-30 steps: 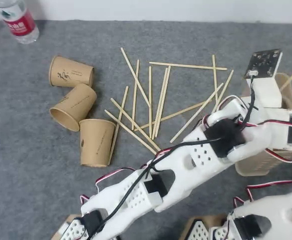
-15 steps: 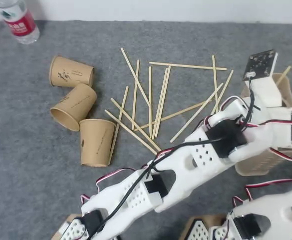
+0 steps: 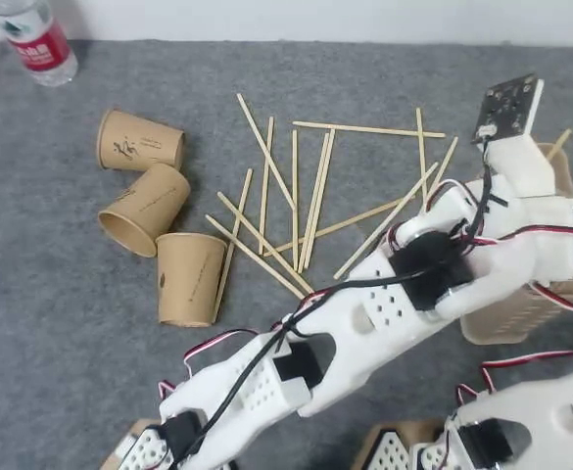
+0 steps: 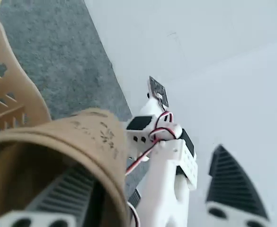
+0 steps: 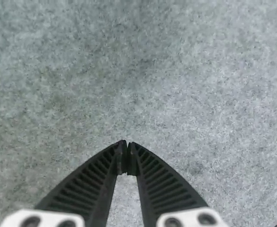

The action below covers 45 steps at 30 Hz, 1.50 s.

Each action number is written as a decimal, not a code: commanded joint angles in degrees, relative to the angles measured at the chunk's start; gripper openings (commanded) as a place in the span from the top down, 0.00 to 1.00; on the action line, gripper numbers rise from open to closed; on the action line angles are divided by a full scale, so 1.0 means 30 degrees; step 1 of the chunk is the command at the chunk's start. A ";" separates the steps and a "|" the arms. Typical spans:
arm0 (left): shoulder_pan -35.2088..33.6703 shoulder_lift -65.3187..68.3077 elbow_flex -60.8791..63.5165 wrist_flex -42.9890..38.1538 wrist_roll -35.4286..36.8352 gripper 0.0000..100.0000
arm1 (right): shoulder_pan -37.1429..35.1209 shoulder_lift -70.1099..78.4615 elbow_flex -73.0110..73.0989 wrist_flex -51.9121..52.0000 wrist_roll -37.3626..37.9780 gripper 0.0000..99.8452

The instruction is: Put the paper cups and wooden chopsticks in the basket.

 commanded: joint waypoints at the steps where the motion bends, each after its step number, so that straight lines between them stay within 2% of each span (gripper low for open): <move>1: -0.0791 -0.1114 -0.0835 -0.0117 -0.0264 0.71 | -0.0073 -0.0220 -0.0088 -0.0366 0.0352 0.99; 4: -0.1817 -0.1641 -0.0747 0.0469 0.0381 0.71 | -0.0073 -0.0190 -0.0088 -0.0308 0.0674 0.99; 8: -0.2696 -0.1993 -0.0747 0.2696 0.0645 0.71 | -0.0103 -0.0190 -0.0088 -0.0337 0.0674 0.99; 17: -0.1436 -0.2022 -0.0806 0.5656 0.0645 0.71 | -0.0249 -0.0220 0.0527 -0.0425 0.0586 0.99; 26: 0.0850 -0.1963 -0.0747 0.4542 0.0674 0.71 | -0.0571 -0.0220 0.0674 -0.0366 0.0557 0.99; 37: 0.0762 -0.2755 -0.0777 0.4190 0.0557 0.71 | -0.0571 -0.0220 0.0938 -0.0454 0.0557 0.99; 41: 0.0586 -0.3692 -0.0718 0.2315 0.0557 0.71 | -0.0571 -0.0220 0.0938 -0.0454 0.0557 0.99; 45: 0.0469 -0.3722 0.0952 0.1817 0.0645 0.71 | -0.0542 -0.0220 0.0938 -0.0396 0.0557 0.99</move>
